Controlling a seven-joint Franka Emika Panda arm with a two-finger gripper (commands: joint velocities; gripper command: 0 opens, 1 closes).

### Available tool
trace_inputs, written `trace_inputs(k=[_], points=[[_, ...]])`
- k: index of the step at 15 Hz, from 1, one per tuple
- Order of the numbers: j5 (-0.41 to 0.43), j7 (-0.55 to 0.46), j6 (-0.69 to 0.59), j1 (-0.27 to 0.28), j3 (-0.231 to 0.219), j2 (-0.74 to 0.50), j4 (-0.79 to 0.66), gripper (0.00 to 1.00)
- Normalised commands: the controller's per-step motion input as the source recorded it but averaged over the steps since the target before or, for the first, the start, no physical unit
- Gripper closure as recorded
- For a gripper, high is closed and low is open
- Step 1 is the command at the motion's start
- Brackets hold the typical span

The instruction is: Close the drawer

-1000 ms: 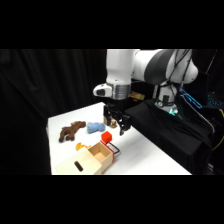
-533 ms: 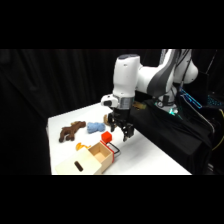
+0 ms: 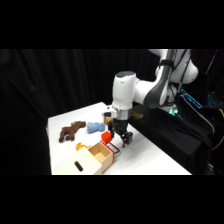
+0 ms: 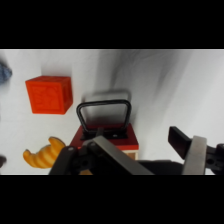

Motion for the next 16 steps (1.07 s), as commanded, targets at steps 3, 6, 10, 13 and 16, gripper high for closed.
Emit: trace_inputs(k=[3,6,10,13,16], points=[[0.114,-0.24,0.21,-0.097,0.066,0.24,0.17,0.0],[0.143,-0.25,0.18,-0.125,0.106,0.27,0.22,0.0],[0.13,-0.22,0.15,-0.129,0.121,0.26,0.23,0.0],[0.137,-0.21,0.16,-0.133,0.155,0.16,0.12,0.0],[0.136,-0.17,0.19,-0.114,0.144,0.0,-0.07,0.0]])
